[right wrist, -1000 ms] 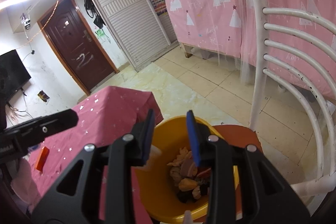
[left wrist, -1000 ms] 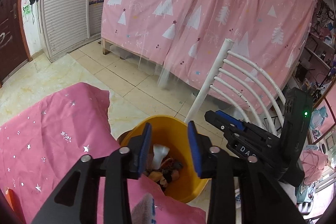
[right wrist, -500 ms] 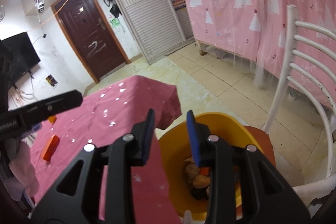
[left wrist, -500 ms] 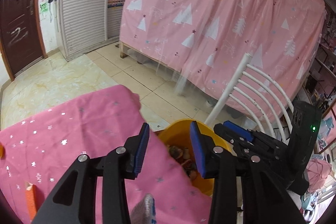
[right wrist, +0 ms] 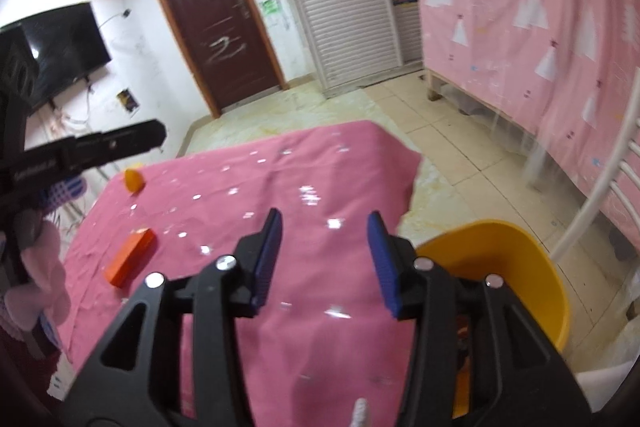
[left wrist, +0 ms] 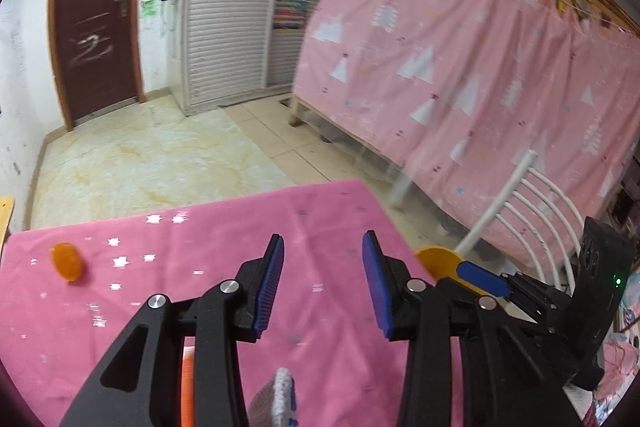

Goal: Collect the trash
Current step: 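Move both grippers back over the table toward the orange ball and box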

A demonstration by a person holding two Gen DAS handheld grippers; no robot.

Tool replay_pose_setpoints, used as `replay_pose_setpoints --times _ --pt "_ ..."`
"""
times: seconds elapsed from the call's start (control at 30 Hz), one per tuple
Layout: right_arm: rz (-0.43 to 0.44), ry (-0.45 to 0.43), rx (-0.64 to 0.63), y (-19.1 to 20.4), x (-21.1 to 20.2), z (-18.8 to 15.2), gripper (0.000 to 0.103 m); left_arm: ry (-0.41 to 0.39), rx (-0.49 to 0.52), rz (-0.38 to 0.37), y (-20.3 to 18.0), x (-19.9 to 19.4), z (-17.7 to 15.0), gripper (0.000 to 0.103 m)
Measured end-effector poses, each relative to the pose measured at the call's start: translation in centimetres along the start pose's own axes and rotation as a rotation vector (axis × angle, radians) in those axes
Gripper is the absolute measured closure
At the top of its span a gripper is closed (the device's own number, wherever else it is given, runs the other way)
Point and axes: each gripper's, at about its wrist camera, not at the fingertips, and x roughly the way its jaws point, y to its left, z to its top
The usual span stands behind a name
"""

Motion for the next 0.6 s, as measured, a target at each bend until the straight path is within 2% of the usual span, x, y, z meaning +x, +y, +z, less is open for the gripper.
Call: replay_pose_setpoints --times 0.33,0.5,0.6 --pt "0.069 0.071 -0.125 7.5 2.9 0.0 0.06 -0.03 -0.061 0.106 8.0 -1.7 0.1 0.065" --pt "0.097 0.103 -0.169 10.3 3.9 -0.5 0.054 -0.027 -0.093 0.171 12.2 -1.8 -0.1 0.056" --pt "0.119 0.124 -0.194 12.1 4.6 -0.6 0.053 -0.024 -0.103 0.208 14.4 -1.8 -0.1 0.049"
